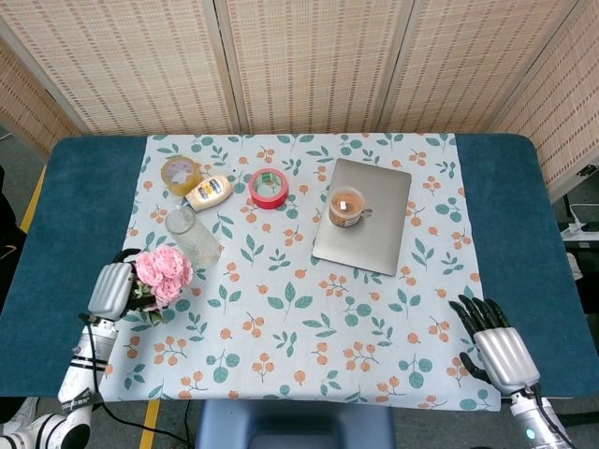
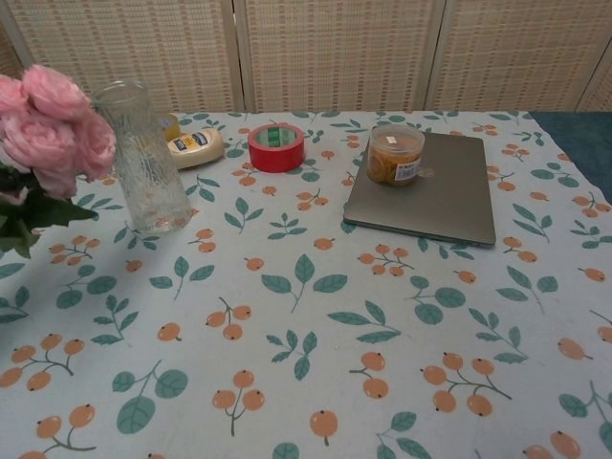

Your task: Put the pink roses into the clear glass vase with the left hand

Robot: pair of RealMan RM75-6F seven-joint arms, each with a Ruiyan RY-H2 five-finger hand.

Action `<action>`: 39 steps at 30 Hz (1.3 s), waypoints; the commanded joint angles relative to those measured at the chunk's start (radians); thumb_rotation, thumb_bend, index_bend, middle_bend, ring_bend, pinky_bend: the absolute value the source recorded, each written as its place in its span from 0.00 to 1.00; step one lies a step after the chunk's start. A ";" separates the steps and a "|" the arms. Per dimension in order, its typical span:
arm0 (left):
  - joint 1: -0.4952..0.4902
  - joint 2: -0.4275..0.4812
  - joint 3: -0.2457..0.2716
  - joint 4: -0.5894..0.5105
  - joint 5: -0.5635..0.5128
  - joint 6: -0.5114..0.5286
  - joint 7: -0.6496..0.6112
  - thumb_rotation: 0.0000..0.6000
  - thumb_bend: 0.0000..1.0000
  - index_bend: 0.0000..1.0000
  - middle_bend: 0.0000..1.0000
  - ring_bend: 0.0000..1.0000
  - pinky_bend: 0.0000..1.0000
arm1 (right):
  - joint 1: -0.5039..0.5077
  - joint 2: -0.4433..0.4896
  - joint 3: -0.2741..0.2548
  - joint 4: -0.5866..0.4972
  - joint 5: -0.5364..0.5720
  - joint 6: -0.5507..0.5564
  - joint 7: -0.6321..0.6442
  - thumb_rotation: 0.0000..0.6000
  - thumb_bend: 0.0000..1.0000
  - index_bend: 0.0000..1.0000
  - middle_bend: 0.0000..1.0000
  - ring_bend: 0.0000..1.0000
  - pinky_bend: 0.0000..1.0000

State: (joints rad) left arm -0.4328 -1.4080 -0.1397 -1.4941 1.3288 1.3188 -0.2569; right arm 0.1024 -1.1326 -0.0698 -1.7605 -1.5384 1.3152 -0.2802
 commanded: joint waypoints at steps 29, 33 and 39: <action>-0.299 -0.082 -0.457 0.039 -0.221 -0.005 -0.292 1.00 0.62 0.85 0.89 0.62 0.30 | 0.004 0.012 0.015 0.000 0.026 -0.002 0.016 1.00 0.29 0.00 0.00 0.00 0.00; -0.291 -0.102 -0.434 0.075 -0.221 -0.017 -0.307 1.00 0.62 0.85 0.89 0.62 0.30 | 0.004 0.014 0.015 -0.001 0.024 -0.001 0.020 1.00 0.29 0.00 0.00 0.00 0.00; -0.282 -0.148 -0.378 0.151 -0.193 -0.029 -0.320 1.00 0.60 0.80 0.84 0.61 0.30 | 0.003 0.014 0.013 -0.003 0.019 0.002 0.019 1.00 0.29 0.00 0.00 0.00 0.00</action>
State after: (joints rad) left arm -0.7183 -1.5386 -0.5386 -1.3699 1.1222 1.2977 -0.5657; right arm 0.1053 -1.1186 -0.0568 -1.7632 -1.5196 1.3175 -0.2616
